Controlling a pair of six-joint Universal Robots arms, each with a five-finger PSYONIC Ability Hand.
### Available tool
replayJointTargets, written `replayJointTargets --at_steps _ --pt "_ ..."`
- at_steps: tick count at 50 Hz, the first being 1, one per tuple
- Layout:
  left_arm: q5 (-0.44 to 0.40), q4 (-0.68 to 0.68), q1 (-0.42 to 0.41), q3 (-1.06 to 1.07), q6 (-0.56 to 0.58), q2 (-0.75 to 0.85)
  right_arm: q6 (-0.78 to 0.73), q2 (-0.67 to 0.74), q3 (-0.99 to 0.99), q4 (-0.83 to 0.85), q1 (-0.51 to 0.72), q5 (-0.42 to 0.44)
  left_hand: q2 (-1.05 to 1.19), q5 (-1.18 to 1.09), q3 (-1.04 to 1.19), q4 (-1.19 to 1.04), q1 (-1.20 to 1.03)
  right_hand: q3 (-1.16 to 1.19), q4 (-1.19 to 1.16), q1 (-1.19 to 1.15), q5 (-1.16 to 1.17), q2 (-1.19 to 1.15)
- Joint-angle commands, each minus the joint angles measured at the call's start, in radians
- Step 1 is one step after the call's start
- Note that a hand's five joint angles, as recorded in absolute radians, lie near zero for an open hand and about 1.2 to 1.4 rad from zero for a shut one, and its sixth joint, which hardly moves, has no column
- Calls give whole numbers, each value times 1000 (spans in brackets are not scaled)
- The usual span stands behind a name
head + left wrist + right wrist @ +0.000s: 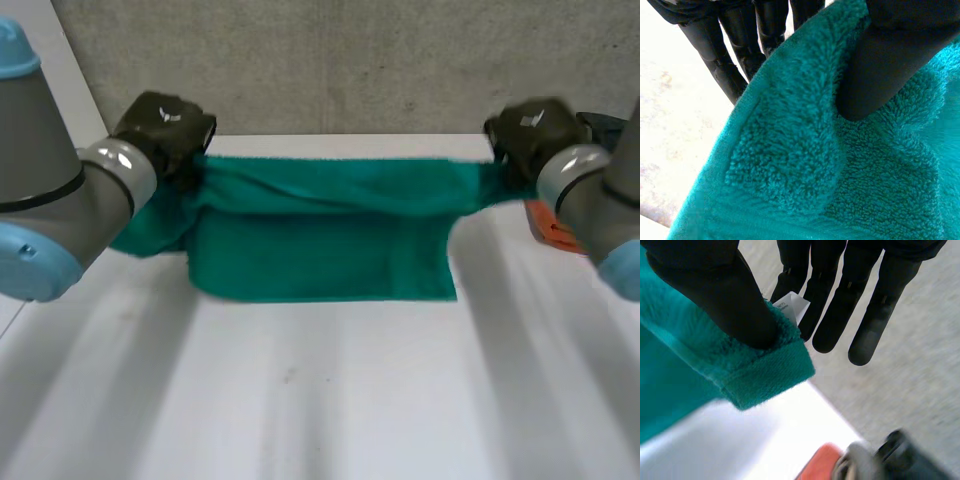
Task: Fold the laundry.
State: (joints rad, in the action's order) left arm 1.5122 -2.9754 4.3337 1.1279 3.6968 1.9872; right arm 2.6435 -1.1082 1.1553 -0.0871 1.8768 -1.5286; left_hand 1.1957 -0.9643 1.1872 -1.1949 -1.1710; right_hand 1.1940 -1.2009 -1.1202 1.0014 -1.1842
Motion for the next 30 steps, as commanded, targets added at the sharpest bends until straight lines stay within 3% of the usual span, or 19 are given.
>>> replayJointTargets --at_steps 1,6,12,17,25,30 --pt "13 24 29 9 120 146 -76 166 -15 3 36 -12 201 -257 209 -201 -225 202 -195 -276 220 -212" --pt "23 27 29 -170 137 339 -77 293 -135 33 74 -67 201 -257 209 -201 -225 202 -195 -276 220 -212" --pt "46 -14 18 -456 114 415 -65 386 -365 186 88 -159 201 -257 209 -201 -225 202 -195 -276 220 -212" --pt "92 -219 9 -632 78 388 -45 424 -584 387 94 -206 201 -257 209 -201 -225 202 -195 -276 220 -212" --pt "115 -470 24 -478 19 259 15 392 -643 515 84 -171 201 -257 209 -201 -225 202 -195 -276 220 -212" --pt "102 -479 43 -300 3 229 18 357 -534 481 64 -137 201 -257 209 -201 -225 202 -195 -276 220 -212"
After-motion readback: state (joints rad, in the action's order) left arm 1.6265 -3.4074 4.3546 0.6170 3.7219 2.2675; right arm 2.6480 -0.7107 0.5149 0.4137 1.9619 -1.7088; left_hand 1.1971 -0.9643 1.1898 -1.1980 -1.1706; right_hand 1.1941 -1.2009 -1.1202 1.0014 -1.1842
